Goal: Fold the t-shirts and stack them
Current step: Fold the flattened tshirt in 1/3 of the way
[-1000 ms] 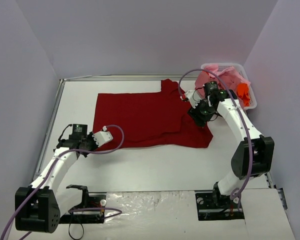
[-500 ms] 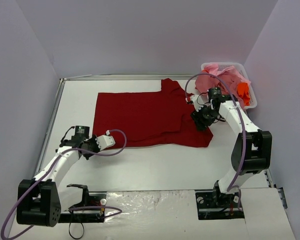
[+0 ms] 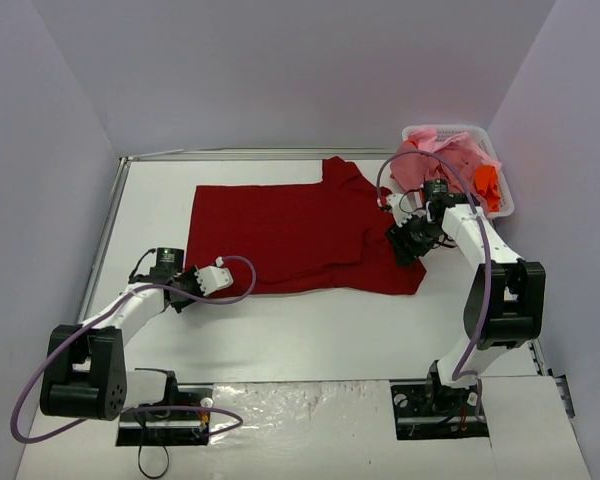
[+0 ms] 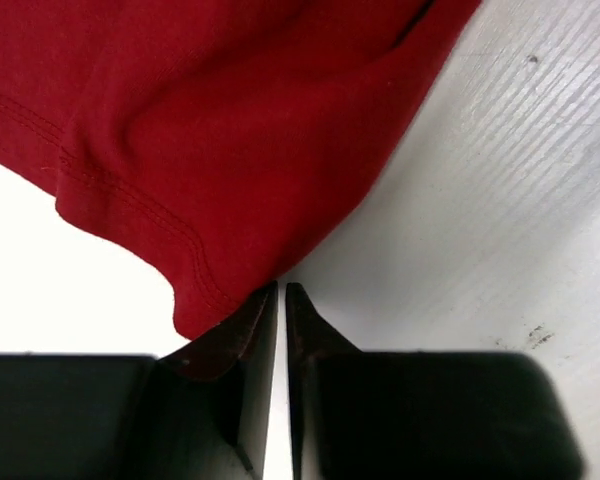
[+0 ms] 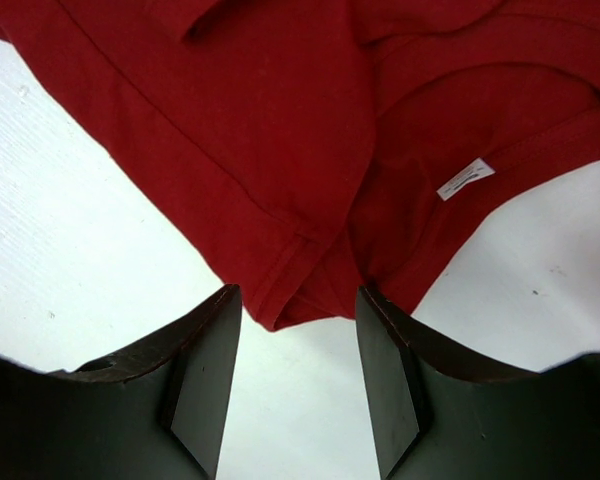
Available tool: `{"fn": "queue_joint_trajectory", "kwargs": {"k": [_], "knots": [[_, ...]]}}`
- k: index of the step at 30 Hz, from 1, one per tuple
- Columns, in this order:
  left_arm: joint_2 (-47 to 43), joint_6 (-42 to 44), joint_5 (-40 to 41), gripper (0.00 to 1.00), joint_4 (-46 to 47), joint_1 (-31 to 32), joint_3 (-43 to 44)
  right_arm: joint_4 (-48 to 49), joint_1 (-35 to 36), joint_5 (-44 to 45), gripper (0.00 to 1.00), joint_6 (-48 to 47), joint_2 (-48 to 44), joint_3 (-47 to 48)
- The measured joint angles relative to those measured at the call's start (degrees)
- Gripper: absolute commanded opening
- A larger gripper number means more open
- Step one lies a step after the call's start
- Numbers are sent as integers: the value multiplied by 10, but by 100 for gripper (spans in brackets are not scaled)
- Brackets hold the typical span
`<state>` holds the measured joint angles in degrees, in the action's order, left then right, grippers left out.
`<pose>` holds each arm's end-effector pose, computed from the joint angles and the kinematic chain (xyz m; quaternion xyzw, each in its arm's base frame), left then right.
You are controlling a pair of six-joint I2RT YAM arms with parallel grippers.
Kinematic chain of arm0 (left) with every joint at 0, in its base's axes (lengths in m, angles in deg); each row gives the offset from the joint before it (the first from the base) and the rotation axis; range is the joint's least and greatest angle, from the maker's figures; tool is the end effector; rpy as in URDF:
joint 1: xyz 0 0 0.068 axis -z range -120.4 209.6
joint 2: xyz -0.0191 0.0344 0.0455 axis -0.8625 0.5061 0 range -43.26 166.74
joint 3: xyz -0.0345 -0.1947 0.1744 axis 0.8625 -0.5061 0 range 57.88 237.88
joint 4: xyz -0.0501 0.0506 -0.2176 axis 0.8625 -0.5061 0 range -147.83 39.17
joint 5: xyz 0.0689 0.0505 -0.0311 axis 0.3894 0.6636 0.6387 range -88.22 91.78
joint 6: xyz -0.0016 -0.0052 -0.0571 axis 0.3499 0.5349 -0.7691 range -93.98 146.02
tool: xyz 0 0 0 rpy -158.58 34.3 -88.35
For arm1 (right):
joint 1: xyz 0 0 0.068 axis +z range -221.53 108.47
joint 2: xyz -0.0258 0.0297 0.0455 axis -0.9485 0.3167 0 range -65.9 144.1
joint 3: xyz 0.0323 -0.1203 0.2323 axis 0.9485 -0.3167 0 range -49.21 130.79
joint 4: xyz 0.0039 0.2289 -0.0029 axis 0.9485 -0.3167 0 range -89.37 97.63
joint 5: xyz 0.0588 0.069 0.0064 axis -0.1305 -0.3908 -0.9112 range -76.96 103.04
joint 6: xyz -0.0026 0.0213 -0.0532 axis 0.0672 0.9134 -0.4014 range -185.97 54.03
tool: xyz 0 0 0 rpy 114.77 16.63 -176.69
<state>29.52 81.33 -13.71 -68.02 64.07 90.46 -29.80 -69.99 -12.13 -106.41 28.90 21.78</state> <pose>0.2032 -0.0267 0.1716 0.5068 0.8056 0.0026 0.3068 0.3103 0.0257 0.2400 -0.3892 0.8633 0.1183 0.2988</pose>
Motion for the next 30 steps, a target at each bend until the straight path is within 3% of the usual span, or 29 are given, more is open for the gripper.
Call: {"fn": "queue_joint_trajectory", "kwargs": {"k": [2,14,30], "knots": [[2,1,2,2,3,0,0,0,-2,0,46,-1,-1,-7],[-40,-10,2,2,-34,0,-8,-21,-8,36,46,-24,-10,-52],[-40,-75,1,2,-17,0,-16,-29,-9,66,43,-85,61,-106]]}}
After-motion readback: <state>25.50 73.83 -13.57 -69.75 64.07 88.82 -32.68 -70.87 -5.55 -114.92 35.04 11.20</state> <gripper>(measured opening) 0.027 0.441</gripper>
